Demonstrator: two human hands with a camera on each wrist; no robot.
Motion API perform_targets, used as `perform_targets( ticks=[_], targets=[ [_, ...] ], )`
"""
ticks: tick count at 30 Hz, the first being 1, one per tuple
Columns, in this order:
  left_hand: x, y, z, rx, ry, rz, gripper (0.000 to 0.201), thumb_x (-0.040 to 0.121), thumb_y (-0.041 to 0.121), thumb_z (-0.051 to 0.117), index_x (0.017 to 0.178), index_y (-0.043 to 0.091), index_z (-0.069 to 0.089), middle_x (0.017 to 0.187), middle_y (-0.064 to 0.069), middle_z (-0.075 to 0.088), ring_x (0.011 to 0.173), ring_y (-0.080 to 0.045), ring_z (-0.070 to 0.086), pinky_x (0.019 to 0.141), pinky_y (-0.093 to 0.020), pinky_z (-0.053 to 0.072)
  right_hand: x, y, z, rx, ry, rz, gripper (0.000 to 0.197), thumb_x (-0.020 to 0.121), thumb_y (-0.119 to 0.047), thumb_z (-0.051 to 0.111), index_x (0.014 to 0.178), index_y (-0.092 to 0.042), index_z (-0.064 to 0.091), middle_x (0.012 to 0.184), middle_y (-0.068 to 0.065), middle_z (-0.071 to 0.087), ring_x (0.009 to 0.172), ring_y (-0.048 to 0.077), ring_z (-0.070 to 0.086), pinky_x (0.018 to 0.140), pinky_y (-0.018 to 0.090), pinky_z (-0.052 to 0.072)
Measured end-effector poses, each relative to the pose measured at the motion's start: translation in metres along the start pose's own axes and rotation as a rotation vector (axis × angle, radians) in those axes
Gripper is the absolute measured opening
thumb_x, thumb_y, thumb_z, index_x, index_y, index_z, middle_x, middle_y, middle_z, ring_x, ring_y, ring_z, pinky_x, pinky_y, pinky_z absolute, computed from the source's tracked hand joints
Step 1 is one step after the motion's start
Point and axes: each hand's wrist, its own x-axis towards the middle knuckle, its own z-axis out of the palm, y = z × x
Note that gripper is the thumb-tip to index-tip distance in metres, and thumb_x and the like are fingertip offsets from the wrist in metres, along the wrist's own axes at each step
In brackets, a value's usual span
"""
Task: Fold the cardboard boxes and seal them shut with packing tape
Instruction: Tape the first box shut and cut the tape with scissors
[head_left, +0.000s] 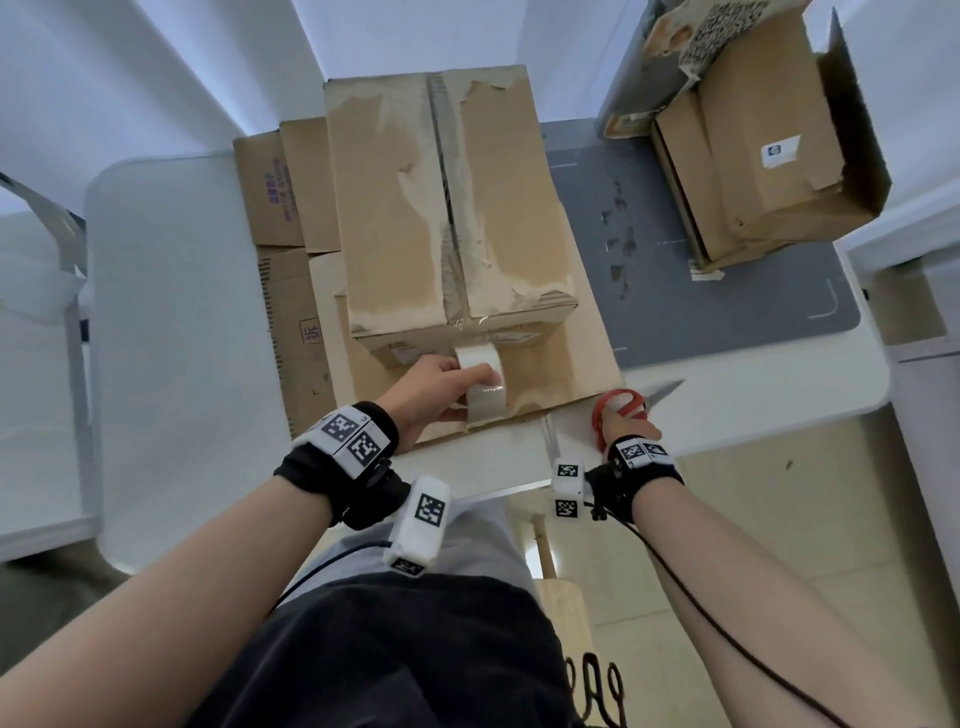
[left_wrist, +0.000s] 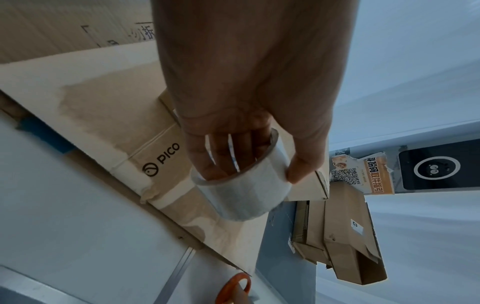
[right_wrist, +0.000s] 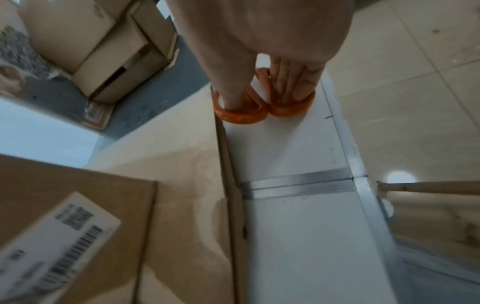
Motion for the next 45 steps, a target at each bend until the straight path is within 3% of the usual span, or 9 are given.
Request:
perform_targets(
  ticks=[3, 7, 11, 16, 21, 30, 37, 42, 45],
  targets=[
    [-0.004, 0.001, 0.001, -0.034, -0.019, 0.002, 0.011, 0.090, 0.020, 0.069, 0.096, 0.010, 0.067, 0.101, -0.011, 0.073, 0.089, -0.019, 0.068, 0.089, -0.034, 0.055, -0.020, -0.011, -0.017, 0.003, 0.108, -0.045, 0.032, 0.087, -0.021, 0.064, 0.114, -0.004, 0.056, 0.104, 0.011, 0.061, 0.098, 0.030, 0.061, 0.091, 0.037, 0.049],
    [-0.009, 0.001, 0.001, -0.072, -0.076, 0.012, 0.020, 0.093, 0.020, 0.066, 0.110, 0.009, 0.064, 0.101, -0.010, 0.076, 0.096, -0.020, 0.072, 0.095, -0.036, 0.053, -0.033, -0.019, -0.037, 0.138, 0.074, -0.282, 0.036, 0.078, -0.001, 0.058, 0.114, -0.004, 0.057, 0.114, 0.019, 0.067, 0.091, 0.026, 0.060, 0.079, 0.036, 0.051],
    [-0.013, 0.000, -0.002, -0.101, -0.105, 0.020, 0.031, 0.095, 0.021, 0.064, 0.120, 0.005, 0.060, 0.103, -0.012, 0.076, 0.099, -0.020, 0.072, 0.086, -0.030, 0.057, -0.072, -0.044, -0.062, 0.031, -0.193, -0.592, 0.040, 0.084, -0.011, 0.077, 0.113, -0.011, 0.049, 0.113, 0.012, 0.066, 0.100, 0.022, 0.062, 0.079, 0.031, 0.046],
    [-0.017, -0.003, -0.003, -0.112, -0.104, 0.043, 0.033, 0.095, 0.023, 0.064, 0.121, 0.004, 0.059, 0.103, -0.011, 0.076, 0.091, -0.015, 0.073, 0.080, -0.026, 0.056, -0.120, -0.071, -0.079, -0.385, -0.495, -0.804, 0.052, 0.073, -0.024, 0.088, 0.106, -0.009, 0.051, 0.086, 0.001, 0.056, 0.075, 0.010, 0.052, 0.074, 0.025, 0.044],
    [-0.018, -0.003, -0.002, -0.115, -0.075, 0.051, 0.033, 0.093, 0.022, 0.066, 0.119, 0.003, 0.061, 0.093, -0.003, 0.077, 0.082, -0.011, 0.073, 0.076, -0.025, 0.057, -0.137, -0.084, -0.077, -0.642, -0.619, -0.852, 0.051, 0.071, -0.036, 0.088, 0.101, -0.014, 0.053, 0.068, -0.015, 0.056, 0.061, 0.000, 0.049, 0.068, 0.020, 0.040],
    [-0.023, -0.001, -0.004, -0.126, -0.084, 0.055, 0.027, 0.094, 0.020, 0.066, 0.116, 0.005, 0.061, 0.095, -0.007, 0.077, 0.081, -0.011, 0.074, 0.064, -0.019, 0.055, -0.135, -0.118, -0.068, -1.071, -0.666, -0.849, 0.093, 0.045, -0.082, 0.074, 0.109, -0.015, 0.061, 0.100, 0.011, 0.065, 0.087, 0.027, 0.061, 0.082, 0.040, 0.050],
    [-0.022, -0.003, -0.001, -0.102, -0.076, 0.066, 0.024, 0.095, 0.020, 0.064, 0.115, 0.006, 0.064, 0.103, -0.010, 0.076, 0.082, -0.011, 0.074, 0.062, -0.018, 0.055, -0.151, -0.157, -0.048, -1.247, -0.721, -0.784, 0.055, 0.057, -0.076, 0.071, 0.098, -0.041, 0.060, 0.097, -0.008, 0.062, 0.086, 0.009, 0.057, 0.077, 0.024, 0.041],
    [-0.022, -0.003, -0.005, -0.079, -0.105, 0.064, 0.033, 0.095, 0.023, 0.063, 0.122, 0.005, 0.061, 0.106, -0.009, 0.076, 0.098, -0.017, 0.072, 0.073, -0.023, 0.056, -0.147, -0.175, -0.050, -1.305, -0.752, -0.760, 0.055, 0.059, -0.072, 0.069, 0.103, -0.039, 0.066, 0.105, -0.011, 0.063, 0.103, 0.009, 0.057, 0.096, 0.032, 0.040],
    [-0.023, -0.003, -0.006, -0.080, -0.125, 0.062, 0.033, 0.096, 0.023, 0.063, 0.124, 0.005, 0.059, 0.105, -0.009, 0.076, 0.102, -0.020, 0.071, 0.087, -0.031, 0.056, -0.144, -0.181, -0.039, -1.332, -0.772, -0.773, 0.063, 0.050, -0.085, 0.072, 0.098, -0.044, 0.070, 0.108, 0.001, 0.068, 0.101, 0.021, 0.062, 0.091, 0.036, 0.047]
  ],
)
